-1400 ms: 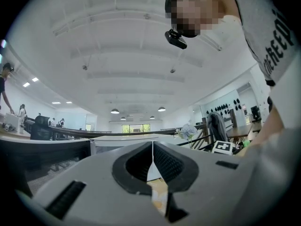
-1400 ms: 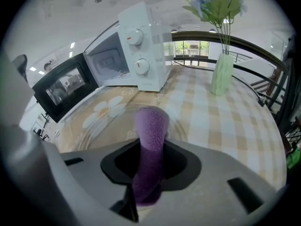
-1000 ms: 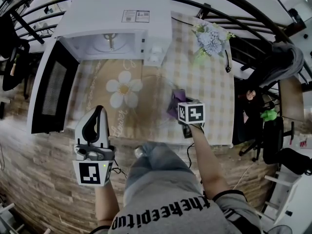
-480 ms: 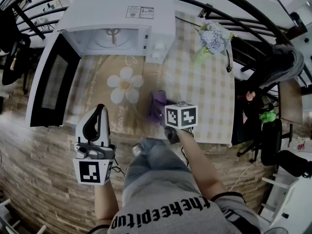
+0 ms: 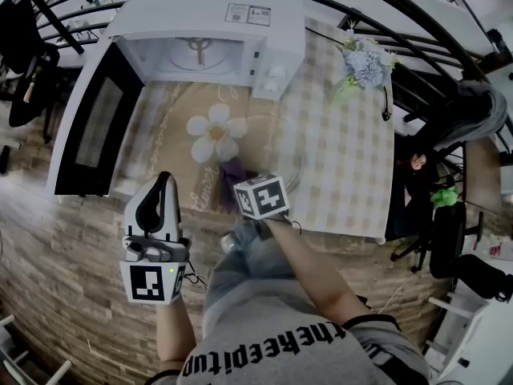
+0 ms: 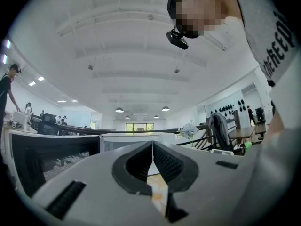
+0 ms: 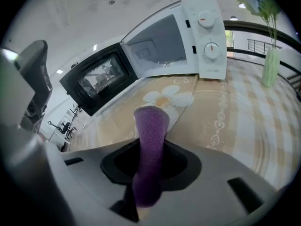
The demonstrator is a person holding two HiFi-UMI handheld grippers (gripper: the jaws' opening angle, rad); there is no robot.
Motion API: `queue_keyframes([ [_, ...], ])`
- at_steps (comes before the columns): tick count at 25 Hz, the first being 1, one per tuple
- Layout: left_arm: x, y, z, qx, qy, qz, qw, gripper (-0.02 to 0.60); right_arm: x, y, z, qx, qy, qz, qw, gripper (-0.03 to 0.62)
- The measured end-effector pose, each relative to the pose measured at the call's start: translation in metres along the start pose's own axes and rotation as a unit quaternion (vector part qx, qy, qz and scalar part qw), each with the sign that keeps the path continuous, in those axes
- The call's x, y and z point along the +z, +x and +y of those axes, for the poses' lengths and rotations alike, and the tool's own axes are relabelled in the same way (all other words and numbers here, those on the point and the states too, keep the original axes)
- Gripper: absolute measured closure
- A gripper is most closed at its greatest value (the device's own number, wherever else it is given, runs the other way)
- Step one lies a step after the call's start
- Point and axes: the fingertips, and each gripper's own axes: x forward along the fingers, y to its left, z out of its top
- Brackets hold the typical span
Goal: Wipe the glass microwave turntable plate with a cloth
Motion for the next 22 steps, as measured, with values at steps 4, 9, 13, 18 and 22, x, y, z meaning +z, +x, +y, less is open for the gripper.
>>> queue_keyframes([
  [4, -0.001, -0.002, 0.001, 0.001, -0.003, 0.001, 1.0000, 0.571, -0.001, -0.005, -0.005, -0.018, -0.027, -0.003, 0.999, 0.482],
  [9, 0.000, 0.000, -0.003, -0.007, -0.005, -0.001, 1.0000, 0.571, -0.009, -0.017, -0.025, -0.036, -0.017, -0.009, 0.999, 0.480],
  [13, 0.002, 0.004, -0.008, -0.015, -0.004, -0.006, 0.9999, 0.571, -0.014, -0.030, -0.046, -0.049, 0.003, -0.017, 0.999, 0.479],
  [18, 0.008, 0.010, -0.015, -0.027, -0.006, -0.016, 0.9995, 0.571, -0.021, -0.044, -0.069, -0.064, 0.024, -0.025, 0.997, 0.473],
  [22, 0.004, 0.011, -0.019, -0.031, -0.003, -0.005, 0.9995, 0.571, -0.027, -0.051, -0.084, -0.072, 0.043, -0.029, 0.996, 0.445],
])
